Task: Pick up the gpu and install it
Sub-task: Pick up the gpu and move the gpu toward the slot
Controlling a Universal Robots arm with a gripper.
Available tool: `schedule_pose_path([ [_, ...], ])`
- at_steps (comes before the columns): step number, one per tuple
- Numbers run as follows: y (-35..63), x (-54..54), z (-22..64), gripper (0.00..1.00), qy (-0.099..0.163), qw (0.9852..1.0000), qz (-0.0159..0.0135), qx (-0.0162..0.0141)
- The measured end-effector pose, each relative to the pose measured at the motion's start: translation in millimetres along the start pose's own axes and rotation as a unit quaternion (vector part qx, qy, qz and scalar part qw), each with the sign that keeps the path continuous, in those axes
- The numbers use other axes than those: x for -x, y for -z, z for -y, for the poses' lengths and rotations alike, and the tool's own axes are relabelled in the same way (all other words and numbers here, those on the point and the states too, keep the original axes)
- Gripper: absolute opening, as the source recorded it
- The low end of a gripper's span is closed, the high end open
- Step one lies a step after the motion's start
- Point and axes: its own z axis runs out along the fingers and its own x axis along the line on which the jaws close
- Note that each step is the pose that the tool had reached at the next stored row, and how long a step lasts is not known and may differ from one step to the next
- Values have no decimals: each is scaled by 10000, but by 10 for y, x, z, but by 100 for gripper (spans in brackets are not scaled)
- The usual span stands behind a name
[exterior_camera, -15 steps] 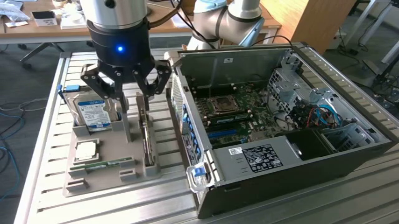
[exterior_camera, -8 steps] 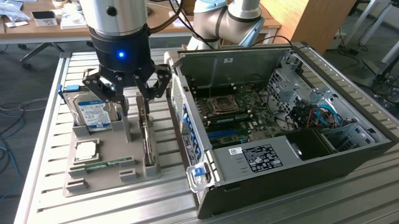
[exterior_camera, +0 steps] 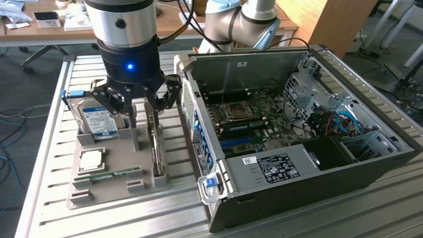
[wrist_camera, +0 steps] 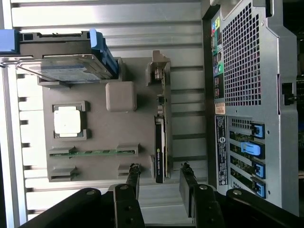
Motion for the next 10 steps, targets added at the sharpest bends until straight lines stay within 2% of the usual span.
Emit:
schedule_pose_path([
  [4, -16, 0, 1, 47, 0, 10000, 2, 2],
  [10, -119, -3, 5, 47, 0, 10000, 0, 0],
])
